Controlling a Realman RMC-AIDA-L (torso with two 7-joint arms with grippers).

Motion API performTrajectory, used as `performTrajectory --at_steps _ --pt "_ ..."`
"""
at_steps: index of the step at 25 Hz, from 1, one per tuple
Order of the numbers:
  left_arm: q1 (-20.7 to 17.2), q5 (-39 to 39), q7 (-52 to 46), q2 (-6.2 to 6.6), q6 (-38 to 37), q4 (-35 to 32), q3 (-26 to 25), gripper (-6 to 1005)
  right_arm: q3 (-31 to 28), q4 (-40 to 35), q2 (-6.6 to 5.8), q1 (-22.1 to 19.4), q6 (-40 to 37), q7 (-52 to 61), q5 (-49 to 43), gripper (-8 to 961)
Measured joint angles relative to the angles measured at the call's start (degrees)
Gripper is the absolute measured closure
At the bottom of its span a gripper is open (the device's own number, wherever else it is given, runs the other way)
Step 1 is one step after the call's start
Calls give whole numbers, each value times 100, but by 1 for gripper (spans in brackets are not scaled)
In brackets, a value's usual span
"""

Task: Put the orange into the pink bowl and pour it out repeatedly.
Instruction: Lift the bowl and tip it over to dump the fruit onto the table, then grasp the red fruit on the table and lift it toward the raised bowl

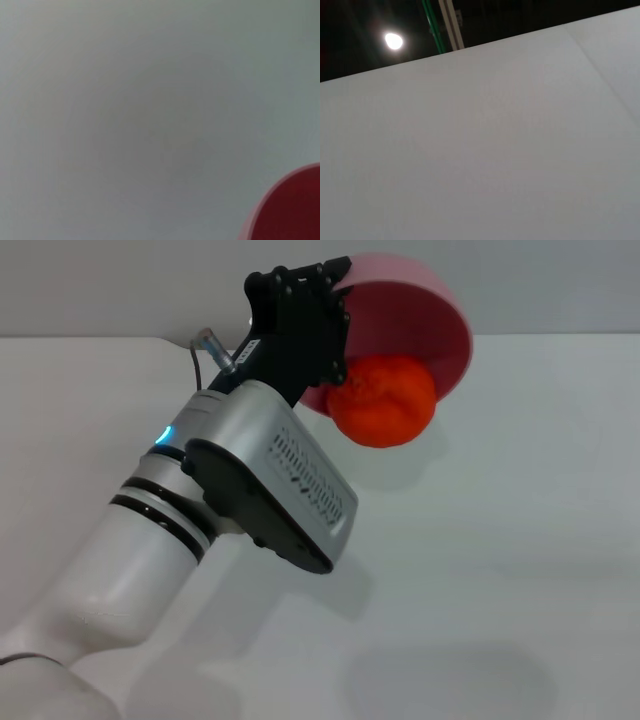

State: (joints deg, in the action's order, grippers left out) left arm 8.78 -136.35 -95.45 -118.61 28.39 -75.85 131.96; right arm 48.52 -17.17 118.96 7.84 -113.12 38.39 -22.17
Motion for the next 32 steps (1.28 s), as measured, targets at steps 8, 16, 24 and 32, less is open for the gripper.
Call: performTrajectory --at_steps 8,16,24,32 --pt "360 -12 84 -10 1494 694 544 919 67 92 -3 102 -113 27 -107 459" --pt "391 614 -85 -6 1170 367 471 918 225 92 -12 134 -129 35 -163 459" --pt "223 2463 -678 66 -2865 -1190 -1568 916 267 91 -35 189 -72 40 -356 458" --pt "2116 3367 -2273 97 -9230 426 -5704 915 231 -352 -291 229 657 955 -1633 458"
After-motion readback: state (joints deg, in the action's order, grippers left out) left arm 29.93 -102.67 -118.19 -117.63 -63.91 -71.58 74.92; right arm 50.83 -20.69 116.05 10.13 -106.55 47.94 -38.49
